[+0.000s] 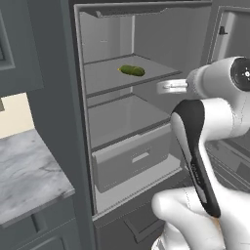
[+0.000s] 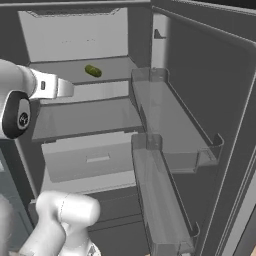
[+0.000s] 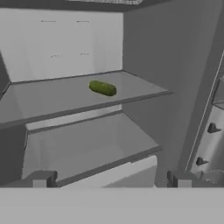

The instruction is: Place the cold items (cucumber and broccoli) from the fridge in one tupperware on the dining counter. Place the warm items (kebab skewer and hot dog) in the stove area in another tupperware.

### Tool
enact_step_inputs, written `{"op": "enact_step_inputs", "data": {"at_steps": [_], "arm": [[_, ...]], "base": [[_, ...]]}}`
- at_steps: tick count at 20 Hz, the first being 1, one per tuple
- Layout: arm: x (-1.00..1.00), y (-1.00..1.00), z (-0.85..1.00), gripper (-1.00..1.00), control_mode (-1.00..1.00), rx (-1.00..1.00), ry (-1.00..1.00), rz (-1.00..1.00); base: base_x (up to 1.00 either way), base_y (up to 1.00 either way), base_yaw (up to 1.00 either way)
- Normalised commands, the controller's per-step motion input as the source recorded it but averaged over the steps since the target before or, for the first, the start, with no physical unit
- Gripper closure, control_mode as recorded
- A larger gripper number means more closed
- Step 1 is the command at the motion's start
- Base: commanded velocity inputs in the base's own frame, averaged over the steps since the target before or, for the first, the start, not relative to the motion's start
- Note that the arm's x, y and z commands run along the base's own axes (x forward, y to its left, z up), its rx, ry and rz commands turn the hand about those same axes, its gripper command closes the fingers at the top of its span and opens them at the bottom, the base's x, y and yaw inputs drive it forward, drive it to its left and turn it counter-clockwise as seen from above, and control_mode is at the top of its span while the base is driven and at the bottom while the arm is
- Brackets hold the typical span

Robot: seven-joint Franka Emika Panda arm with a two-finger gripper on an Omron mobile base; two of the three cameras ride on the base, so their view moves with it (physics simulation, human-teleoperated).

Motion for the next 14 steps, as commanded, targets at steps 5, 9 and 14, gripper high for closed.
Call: {"op": "enact_step_inputs", "data": {"at_steps": [5,9,14], "arm": [[0.63,-0.02,0.19,-1.00,-1.00,0.00,0.00,0.31],[0.60,0.00,0.05,-1.00,-1.00,-0.06,0.00,0.13],[0.43,0.03,0.00,-1.00,-1.00,-0.13,0.16,0.00]], "base": [[0.00,0.00,0.00],[0.00,0.00,0.00],[0.00,0.00,0.00]]}}
